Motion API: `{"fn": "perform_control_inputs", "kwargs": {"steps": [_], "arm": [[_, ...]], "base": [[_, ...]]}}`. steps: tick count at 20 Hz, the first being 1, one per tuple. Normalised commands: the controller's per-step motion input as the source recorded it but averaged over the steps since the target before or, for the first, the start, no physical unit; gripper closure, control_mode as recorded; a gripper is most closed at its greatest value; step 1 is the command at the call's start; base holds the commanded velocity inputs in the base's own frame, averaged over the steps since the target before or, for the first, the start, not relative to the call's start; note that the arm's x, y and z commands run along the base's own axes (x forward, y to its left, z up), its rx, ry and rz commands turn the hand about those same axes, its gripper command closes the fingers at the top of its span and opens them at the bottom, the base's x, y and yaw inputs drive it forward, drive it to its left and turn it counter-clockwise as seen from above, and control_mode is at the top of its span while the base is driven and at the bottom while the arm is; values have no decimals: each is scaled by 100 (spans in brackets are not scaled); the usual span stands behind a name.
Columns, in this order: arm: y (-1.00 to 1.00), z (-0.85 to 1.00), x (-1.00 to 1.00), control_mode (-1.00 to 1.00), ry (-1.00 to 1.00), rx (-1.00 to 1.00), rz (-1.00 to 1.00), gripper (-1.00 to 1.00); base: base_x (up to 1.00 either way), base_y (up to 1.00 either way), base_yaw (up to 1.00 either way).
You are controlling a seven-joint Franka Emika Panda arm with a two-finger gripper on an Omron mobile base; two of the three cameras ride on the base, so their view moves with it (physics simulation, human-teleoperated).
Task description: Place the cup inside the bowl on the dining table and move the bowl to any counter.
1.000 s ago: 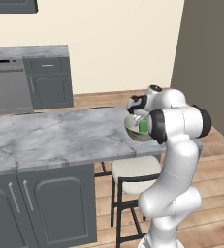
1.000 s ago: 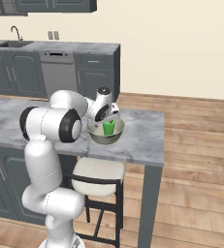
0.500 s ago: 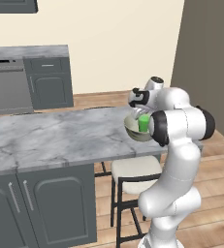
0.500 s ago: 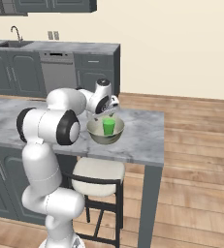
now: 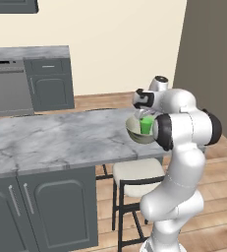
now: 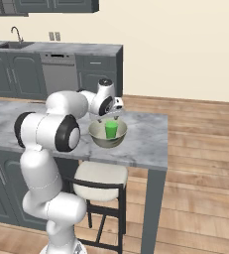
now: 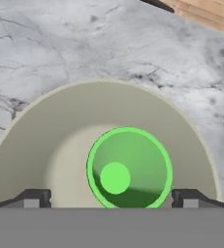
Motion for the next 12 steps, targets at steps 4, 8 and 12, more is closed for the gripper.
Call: {"fn": "perform_control_inputs", "kwargs": {"steps": [4,8,12], "arm": [[-11,14,-26,-100,0,0,-19,-100],[-11,27,-25,-100,-1,1,-21,-100],[-15,28,-30,-100,-5,5,-22,-100]], "base": [[0,0,0],[0,0,0],[0,0,0]]}}
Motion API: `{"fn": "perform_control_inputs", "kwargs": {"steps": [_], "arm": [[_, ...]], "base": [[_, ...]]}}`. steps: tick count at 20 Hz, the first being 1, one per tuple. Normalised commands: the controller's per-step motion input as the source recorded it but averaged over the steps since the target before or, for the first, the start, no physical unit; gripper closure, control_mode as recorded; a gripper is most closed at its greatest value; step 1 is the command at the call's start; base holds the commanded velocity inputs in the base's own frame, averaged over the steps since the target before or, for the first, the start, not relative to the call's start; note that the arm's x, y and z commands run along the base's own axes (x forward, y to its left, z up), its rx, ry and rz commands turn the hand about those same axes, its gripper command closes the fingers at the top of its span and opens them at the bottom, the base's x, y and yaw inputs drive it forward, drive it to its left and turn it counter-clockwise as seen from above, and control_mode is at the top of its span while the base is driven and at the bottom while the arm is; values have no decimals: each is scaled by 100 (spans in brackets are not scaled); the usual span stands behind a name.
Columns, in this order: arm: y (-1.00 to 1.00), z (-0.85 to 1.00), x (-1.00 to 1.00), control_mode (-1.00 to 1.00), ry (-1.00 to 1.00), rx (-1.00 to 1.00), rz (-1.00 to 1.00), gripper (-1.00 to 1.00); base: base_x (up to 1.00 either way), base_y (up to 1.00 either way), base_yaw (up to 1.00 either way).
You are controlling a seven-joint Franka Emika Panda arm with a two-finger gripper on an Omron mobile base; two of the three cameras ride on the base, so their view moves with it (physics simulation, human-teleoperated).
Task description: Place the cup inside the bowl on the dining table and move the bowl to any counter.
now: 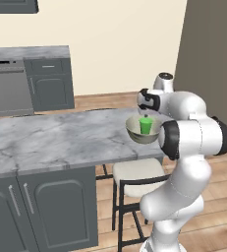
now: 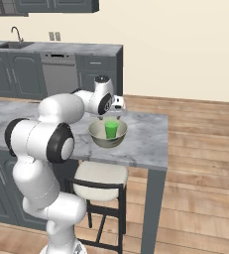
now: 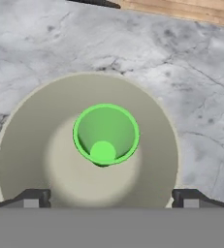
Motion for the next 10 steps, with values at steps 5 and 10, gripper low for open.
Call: {"fn": "perform_control_inputs", "kwargs": {"steps": [5,10], "arm": [[-17,6,-10,-100,-3,13,-20,-100],[-30,5,0,-100,-2,15,-21,-100]], "base": [[0,0,0],[0,0,0]]}}
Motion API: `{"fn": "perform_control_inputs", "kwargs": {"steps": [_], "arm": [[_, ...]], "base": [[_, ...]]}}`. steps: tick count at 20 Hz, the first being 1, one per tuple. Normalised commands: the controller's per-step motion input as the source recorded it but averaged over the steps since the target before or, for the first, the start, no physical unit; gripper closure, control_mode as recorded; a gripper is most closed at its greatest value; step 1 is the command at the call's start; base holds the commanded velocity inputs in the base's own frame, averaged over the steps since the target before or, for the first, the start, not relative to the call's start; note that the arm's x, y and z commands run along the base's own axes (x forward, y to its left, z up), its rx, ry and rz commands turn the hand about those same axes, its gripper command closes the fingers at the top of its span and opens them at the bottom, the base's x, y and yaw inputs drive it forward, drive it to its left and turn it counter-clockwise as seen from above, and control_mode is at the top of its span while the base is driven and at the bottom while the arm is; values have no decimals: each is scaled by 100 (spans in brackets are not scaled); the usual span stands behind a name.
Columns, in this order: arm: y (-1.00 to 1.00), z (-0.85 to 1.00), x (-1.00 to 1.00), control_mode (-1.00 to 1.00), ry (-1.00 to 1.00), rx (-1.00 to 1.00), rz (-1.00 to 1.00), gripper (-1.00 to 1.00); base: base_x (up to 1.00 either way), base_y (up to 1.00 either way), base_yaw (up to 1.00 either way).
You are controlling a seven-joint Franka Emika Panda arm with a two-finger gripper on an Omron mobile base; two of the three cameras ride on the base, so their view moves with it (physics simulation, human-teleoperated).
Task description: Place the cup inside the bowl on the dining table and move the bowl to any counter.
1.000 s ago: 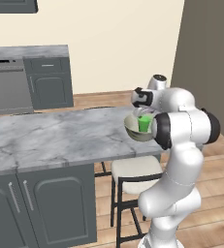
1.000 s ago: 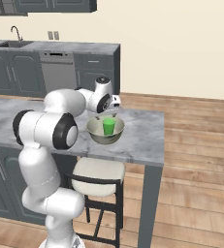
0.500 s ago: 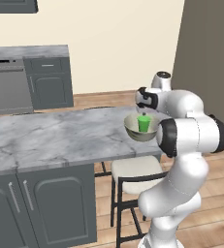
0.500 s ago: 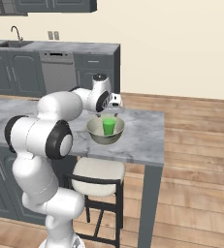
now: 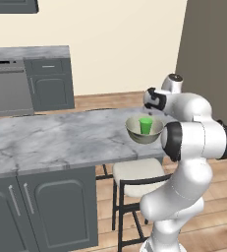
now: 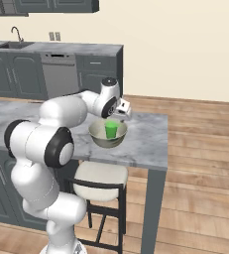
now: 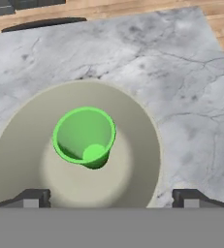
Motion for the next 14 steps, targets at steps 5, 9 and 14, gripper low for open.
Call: {"fn": "perform_control_inputs", "kwargs": {"steps": [5,9,14], "arm": [[-35,2,0,-100,0,14,-16,-100],[-34,0,0,-100,0,12,-6,-100],[-42,-4,0,-100,0,16,-1,-100]], "base": [[0,0,0],[0,0,0],[0,0,0]]}}
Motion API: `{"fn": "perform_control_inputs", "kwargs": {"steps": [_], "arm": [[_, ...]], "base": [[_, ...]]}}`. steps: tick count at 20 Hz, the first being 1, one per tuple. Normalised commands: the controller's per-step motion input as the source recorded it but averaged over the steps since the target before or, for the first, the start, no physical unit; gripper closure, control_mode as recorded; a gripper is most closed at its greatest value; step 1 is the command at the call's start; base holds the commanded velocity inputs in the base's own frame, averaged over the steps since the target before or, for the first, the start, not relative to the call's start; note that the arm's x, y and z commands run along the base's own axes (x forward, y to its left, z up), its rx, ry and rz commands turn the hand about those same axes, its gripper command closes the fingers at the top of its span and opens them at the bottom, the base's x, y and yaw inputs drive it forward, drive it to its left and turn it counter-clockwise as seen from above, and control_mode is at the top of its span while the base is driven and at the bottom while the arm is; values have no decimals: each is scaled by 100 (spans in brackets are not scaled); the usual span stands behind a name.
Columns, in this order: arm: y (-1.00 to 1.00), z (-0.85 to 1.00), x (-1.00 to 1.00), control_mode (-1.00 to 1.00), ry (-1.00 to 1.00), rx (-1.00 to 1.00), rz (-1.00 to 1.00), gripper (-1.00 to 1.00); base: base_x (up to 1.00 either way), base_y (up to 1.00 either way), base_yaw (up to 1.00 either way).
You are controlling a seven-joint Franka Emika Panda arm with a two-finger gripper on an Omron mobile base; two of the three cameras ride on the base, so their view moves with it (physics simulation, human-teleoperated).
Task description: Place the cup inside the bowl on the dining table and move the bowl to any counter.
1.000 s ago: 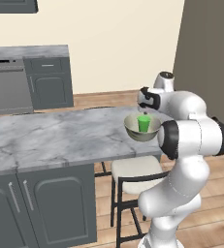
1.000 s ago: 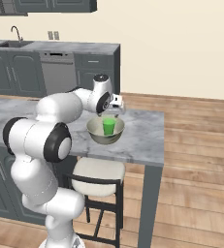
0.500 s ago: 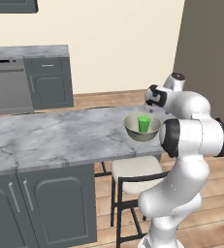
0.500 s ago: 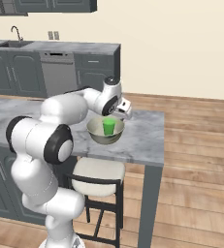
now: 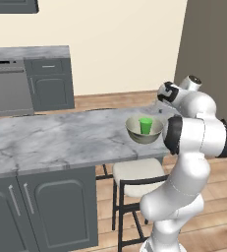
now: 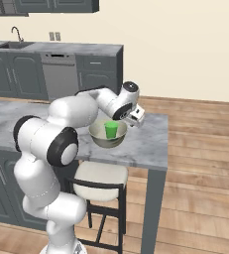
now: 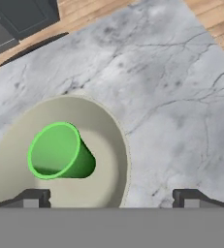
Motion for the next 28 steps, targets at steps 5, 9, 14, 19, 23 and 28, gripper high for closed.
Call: {"fn": "perform_control_inputs", "kwargs": {"steps": [5,9,14,19,23,28], "arm": [[-22,-10,0,-100,0,20,0,-100],[-7,0,0,-100,0,12,0,-100],[0,0,0,-100,5,1,2,-100],[0,-10,0,-100,9,0,0,-100],[7,-23,0,-100,2,0,2,-100],[15,-31,0,-100,0,0,4,-100]], "base": [[0,0,0],[0,0,0],[0,0,0],[0,0,0],[0,0,0],[0,0,0]]}}
